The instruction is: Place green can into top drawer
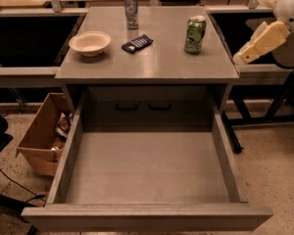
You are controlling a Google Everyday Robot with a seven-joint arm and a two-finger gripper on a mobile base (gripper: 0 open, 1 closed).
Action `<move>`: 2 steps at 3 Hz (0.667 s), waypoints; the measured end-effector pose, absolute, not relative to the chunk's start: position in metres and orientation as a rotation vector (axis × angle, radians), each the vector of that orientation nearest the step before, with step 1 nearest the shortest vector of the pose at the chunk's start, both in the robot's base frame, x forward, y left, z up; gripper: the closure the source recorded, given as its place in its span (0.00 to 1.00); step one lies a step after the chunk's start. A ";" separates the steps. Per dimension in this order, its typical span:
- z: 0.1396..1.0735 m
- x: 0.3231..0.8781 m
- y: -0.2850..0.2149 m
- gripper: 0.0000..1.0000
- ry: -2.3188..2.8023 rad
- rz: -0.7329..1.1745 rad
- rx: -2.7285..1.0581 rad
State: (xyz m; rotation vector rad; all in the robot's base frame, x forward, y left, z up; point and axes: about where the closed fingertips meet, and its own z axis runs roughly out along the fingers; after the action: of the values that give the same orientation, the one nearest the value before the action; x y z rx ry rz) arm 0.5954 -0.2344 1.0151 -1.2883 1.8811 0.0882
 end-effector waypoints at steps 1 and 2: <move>1.015 0.630 -0.227 0.00 1.722 0.237 -1.095; 0.999 0.625 -0.222 0.00 1.626 0.323 -0.946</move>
Offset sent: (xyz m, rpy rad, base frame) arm 0.0600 -0.0330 -0.0303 0.6935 -0.4531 -0.3154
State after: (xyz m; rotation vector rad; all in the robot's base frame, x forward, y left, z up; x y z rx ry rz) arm 0.6249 -0.2217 0.9991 -0.9464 1.6256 0.3232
